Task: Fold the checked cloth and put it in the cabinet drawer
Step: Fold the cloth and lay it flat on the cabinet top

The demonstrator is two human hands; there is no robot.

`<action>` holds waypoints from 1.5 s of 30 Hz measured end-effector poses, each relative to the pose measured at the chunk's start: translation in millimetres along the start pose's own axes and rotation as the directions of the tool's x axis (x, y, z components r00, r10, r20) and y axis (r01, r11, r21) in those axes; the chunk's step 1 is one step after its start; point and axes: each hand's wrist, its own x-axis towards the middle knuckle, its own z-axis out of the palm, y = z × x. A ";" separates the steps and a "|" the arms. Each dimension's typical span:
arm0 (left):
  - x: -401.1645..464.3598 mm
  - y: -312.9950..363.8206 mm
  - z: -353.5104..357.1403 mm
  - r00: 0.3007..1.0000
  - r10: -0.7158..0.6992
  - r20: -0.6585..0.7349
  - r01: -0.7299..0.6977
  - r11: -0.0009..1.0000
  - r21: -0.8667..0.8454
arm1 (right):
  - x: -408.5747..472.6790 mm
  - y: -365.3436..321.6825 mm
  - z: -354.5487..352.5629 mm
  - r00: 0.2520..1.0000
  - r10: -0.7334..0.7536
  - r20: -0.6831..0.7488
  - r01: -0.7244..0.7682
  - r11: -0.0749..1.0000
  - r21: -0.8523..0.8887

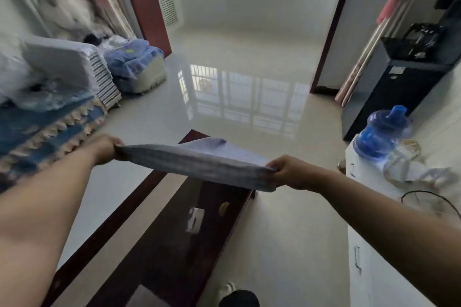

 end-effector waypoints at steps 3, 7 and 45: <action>-20.1 -44.6 14.4 0.997 0.000 0.071 -0.015 0.978 0.207 | -1.4 -22.8 42.0 0.996 0.033 0.086 -0.029 0.999 -0.044; -33.3 -87.7 13.6 0.993 -0.018 0.113 -0.033 0.904 0.427 | 7.1 -48.5 94.2 0.987 0.115 0.110 -0.096 0.982 -0.165; 105.3 -117.9 43.1 0.905 -0.361 -0.223 0.335 0.930 -0.149 | 201.8 -4.5 149.6 0.835 0.407 -0.369 -0.308 0.903 0.300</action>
